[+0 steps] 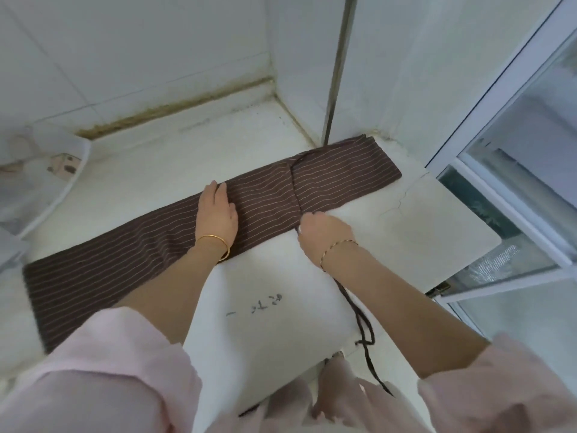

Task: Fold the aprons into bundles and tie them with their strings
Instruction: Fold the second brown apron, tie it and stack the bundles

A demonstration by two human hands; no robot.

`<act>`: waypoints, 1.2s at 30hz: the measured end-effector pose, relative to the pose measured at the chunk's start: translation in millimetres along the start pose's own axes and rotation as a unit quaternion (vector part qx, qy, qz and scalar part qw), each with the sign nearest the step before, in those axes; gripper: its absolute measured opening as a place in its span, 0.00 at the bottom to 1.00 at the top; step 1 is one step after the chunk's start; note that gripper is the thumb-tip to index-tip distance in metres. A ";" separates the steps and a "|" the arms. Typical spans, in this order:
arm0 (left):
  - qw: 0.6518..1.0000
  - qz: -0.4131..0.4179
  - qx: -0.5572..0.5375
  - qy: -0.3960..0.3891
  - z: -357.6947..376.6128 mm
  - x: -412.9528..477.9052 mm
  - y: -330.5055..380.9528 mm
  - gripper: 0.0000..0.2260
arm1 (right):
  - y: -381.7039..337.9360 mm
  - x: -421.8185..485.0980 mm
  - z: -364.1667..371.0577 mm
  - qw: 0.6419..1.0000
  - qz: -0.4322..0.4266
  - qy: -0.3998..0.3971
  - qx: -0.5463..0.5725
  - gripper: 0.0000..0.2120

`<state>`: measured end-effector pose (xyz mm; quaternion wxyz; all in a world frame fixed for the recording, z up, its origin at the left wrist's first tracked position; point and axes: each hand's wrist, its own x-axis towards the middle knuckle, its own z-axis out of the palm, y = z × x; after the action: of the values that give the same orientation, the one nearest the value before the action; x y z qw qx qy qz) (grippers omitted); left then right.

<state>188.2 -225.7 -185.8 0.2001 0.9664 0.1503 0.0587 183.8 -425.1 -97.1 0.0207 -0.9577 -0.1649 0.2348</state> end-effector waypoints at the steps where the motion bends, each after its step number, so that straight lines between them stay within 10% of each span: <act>1: 0.999 -0.035 0.008 0.001 -6.8 -4.6 -13.5 0.21 | -14.9 3.8 2.1 0.998 -0.043 0.039 -0.009 0.12; 10: 0.960 -0.199 0.158 -0.113 -69.1 -49.6 -143.6 0.25 | -120.4 39.8 47.6 0.981 -0.177 0.032 -0.080 0.27; 21: 0.949 -0.127 0.181 -0.226 -85.0 -62.5 -179.7 0.32 | -103.5 48.9 72.3 0.975 -0.168 0.009 -0.146 0.26; 26: 0.993 -0.071 0.088 -0.026 -70.8 -55.4 -139.2 0.24 | -142.8 53.0 66.9 0.977 -0.185 0.072 -0.084 0.23; 31: 0.962 0.004 0.220 -0.161 -43.8 -84.4 -140.6 0.28 | -146.7 56.2 90.2 0.975 -0.163 0.008 -0.153 0.30; 36: 0.986 -0.075 0.141 -0.042 -78.1 -56.9 -169.4 0.22 | -159.0 62.0 64.8 0.975 -0.175 0.008 -0.139 0.31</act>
<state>75.4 -66.6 -186.0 0.0715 0.9725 0.2209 -0.0191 157.4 -257.1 -163.5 -0.0699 -0.9093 -0.3611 0.1944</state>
